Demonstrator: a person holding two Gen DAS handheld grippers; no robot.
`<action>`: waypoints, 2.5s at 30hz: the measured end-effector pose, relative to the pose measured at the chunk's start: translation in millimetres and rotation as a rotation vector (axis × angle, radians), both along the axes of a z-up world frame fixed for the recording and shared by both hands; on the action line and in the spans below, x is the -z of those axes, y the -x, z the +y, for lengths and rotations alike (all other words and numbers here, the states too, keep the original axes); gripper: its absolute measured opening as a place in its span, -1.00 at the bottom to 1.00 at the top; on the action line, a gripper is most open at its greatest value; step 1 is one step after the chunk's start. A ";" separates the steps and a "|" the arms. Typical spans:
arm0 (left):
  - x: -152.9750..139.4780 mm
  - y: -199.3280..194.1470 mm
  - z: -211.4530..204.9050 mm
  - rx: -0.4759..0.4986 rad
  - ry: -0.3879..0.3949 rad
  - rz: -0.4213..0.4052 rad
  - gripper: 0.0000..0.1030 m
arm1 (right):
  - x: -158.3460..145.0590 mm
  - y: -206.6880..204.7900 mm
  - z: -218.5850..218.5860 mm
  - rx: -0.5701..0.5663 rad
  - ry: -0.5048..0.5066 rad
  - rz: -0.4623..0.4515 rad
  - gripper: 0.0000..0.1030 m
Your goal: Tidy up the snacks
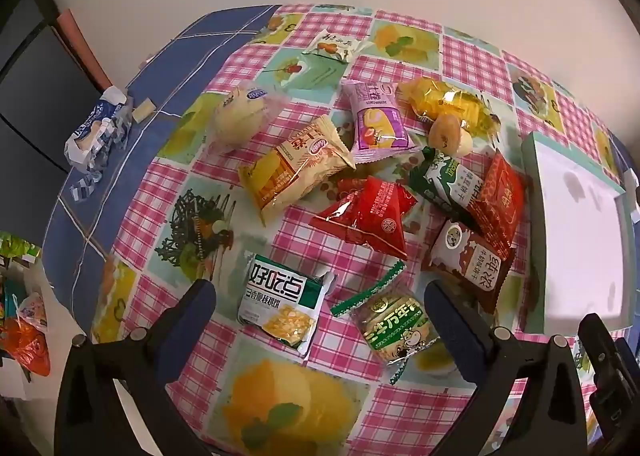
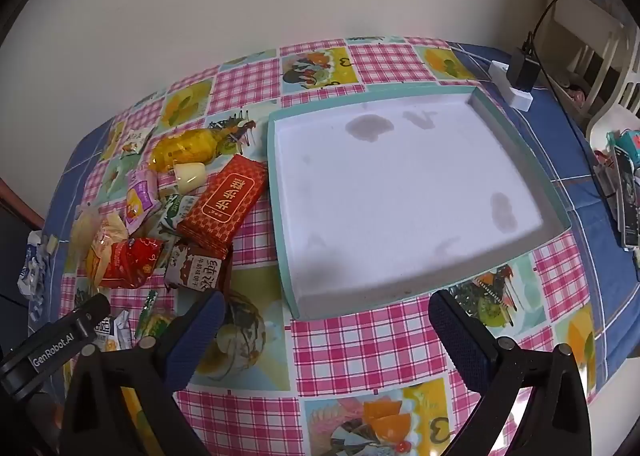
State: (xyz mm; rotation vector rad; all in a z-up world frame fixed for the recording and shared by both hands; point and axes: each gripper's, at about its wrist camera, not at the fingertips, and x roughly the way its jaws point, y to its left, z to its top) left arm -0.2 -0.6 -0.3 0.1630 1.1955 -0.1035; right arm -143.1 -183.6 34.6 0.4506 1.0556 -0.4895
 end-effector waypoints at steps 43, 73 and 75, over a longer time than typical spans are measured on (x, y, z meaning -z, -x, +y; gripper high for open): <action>3.0 2.3 -4.9 0.000 0.003 0.022 1.00 | -1.2 -1.3 2.0 -0.002 0.006 0.000 1.00; 4.3 1.6 -4.7 -0.001 0.027 0.035 1.00 | -2.0 -2.2 2.8 -0.005 0.007 0.005 1.00; 4.4 1.8 -4.9 0.000 0.028 0.036 1.00 | -2.3 -2.1 2.7 -0.005 0.007 0.006 1.00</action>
